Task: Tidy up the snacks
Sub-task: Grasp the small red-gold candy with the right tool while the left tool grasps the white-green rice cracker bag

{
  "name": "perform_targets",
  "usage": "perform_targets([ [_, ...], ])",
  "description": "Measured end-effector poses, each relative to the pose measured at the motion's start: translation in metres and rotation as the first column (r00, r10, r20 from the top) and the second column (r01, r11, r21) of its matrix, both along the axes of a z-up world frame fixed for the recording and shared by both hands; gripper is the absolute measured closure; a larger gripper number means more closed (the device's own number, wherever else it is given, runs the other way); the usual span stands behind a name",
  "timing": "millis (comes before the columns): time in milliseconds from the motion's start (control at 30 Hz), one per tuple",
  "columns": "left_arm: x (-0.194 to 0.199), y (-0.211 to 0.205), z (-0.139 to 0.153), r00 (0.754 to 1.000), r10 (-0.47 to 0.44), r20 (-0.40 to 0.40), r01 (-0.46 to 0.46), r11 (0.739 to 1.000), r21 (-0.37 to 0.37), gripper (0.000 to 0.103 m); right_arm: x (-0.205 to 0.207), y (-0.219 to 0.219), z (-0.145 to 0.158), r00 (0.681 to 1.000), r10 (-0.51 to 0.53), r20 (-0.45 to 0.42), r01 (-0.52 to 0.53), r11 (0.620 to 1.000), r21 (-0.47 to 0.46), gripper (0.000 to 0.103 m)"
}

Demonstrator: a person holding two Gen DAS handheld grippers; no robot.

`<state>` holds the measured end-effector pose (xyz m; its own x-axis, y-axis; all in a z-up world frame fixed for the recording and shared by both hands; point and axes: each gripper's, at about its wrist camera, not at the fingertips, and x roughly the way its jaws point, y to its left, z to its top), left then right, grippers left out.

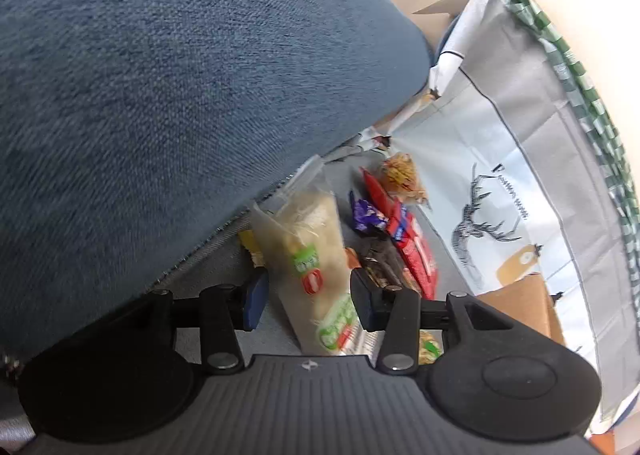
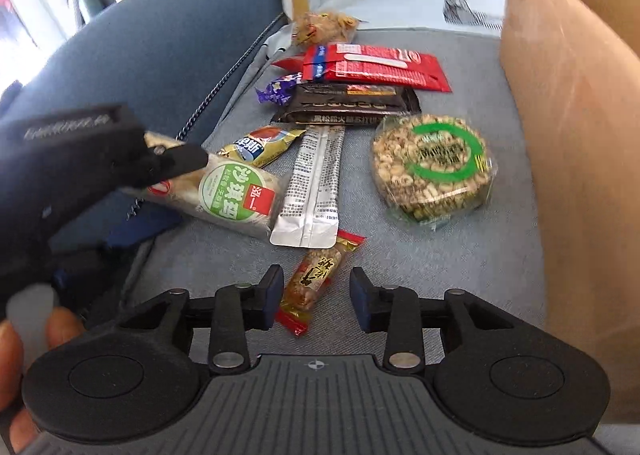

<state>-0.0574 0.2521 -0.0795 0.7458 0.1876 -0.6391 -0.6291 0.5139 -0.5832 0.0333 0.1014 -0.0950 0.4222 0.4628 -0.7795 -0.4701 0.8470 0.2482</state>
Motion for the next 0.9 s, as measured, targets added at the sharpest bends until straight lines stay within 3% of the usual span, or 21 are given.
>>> perform_targets([
  [33, 0.0, 0.0, 0.0, 1.0, 0.0, -0.004, 0.0, 1.0, 0.001, 0.062, -0.002, 0.002, 0.0, 1.0, 0.011, 0.019, -0.01, 1.0, -0.022, 0.065],
  [133, 0.003, -0.002, 0.002, 1.0, -0.019, -0.002, 0.019, 1.0, 0.023, 0.068, -0.006, 0.002, -0.001, 0.998, 0.024, 0.059, -0.02, 0.997, -0.079, 0.081],
  [267, 0.002, -0.006, 0.007, 0.998, -0.052, 0.017, 0.051, 0.998, 0.048, 0.073, -0.003, -0.004, 0.0, 0.997, 0.032, 0.066, -0.027, 0.996, -0.08, 0.085],
  [567, -0.018, -0.021, 0.024, 0.976, -0.208, 0.071, 0.204, 0.978, 0.05, 0.075, -0.025, -0.024, 0.013, 0.986, 0.108, 0.127, -0.097, 0.991, -0.087, 0.085],
  [767, -0.031, -0.035, 0.036, 0.939, -0.343, 0.019, 0.341, 0.936, 0.085, 0.075, -0.051, -0.043, 0.011, 0.973, 0.17, 0.155, -0.158, 0.984, -0.087, 0.085],
  [900, -0.036, -0.037, 0.033, 0.924, -0.383, -0.002, 0.383, 0.923, 0.039, 0.075, -0.059, -0.052, 0.004, 0.967, 0.196, 0.16, -0.179, 0.977, -0.116, 0.085],
])
